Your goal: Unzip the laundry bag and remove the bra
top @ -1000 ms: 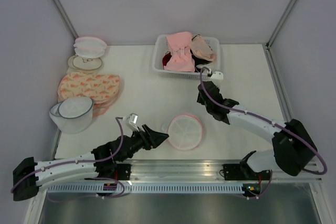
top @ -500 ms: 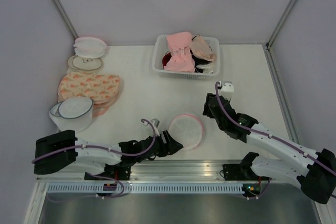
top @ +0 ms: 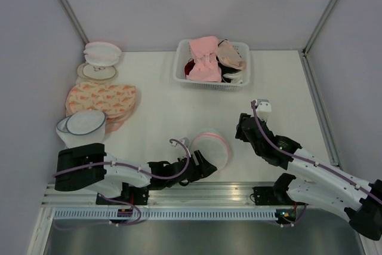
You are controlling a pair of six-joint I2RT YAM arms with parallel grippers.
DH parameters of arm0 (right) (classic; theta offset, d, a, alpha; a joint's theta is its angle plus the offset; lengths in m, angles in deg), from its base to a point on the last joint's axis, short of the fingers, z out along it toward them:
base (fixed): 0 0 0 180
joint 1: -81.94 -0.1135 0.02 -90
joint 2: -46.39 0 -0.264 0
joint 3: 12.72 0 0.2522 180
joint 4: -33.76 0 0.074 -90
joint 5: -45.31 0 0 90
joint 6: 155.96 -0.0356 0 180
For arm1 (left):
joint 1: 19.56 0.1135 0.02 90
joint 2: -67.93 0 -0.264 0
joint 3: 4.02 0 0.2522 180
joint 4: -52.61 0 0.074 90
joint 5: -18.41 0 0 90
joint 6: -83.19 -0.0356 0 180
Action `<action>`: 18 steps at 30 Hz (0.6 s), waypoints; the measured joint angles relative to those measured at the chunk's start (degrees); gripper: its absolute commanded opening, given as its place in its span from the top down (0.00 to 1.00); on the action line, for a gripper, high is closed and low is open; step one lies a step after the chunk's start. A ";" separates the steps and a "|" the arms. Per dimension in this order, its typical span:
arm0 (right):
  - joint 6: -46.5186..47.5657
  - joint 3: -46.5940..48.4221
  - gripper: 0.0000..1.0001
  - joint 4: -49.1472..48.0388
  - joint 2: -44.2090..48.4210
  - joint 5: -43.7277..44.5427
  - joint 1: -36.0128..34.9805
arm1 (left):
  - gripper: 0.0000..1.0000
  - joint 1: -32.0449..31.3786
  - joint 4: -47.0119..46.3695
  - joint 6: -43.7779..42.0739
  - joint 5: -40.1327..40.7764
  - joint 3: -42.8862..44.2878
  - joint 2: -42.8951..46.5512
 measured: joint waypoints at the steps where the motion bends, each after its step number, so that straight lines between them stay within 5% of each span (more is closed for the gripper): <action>1: -0.15 -0.09 0.42 0.46 0.79 0.00 -0.13 | 0.24 -0.50 1.31 0.44 0.15 0.46 0.28; 9: -0.83 -0.87 0.42 2.95 2.99 0.09 -0.20 | 0.23 -3.80 7.80 3.23 1.29 4.52 5.46; 18: -1.07 -1.29 0.39 3.43 2.99 0.13 -0.20 | 0.21 -5.27 8.98 10.80 1.51 4.11 -1.57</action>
